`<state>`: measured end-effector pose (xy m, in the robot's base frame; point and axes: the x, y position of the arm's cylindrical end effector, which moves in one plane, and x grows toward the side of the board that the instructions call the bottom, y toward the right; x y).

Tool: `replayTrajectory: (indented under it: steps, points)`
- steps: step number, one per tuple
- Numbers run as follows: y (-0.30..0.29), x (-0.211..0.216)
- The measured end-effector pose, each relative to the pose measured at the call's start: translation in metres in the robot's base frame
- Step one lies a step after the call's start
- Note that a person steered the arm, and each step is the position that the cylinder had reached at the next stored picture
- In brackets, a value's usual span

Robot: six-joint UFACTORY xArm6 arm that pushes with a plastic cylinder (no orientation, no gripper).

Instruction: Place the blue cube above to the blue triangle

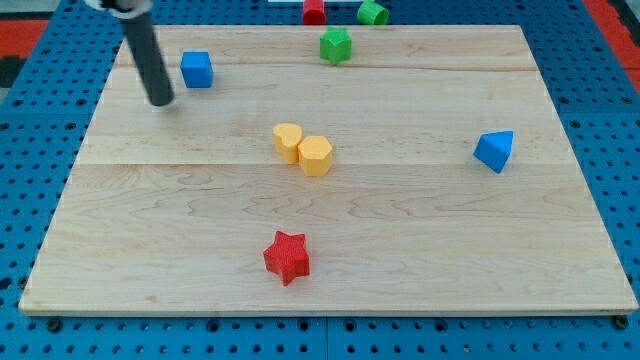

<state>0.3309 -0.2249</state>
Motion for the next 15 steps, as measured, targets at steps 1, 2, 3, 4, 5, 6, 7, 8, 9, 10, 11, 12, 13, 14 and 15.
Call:
replayTrajectory:
  steps: [1,2,3,4,5,6,7,8,9,10,11,12,13,14,15]
  points:
    - [0.022,-0.038]
    - [0.075,-0.046]
    - [0.106,-0.057]
    - [0.105,-0.082]
    - [0.113,-0.089]
    - [0.131,-0.089]
    - [0.163,-0.100]
    - [0.191,-0.096]
    - [0.222,-0.082]
    - [0.234,-0.071]
    - [0.235,-0.070]
    - [0.235,-0.069]
    - [0.232,-0.067]
    - [0.231,-0.064]
    - [0.269,-0.046]
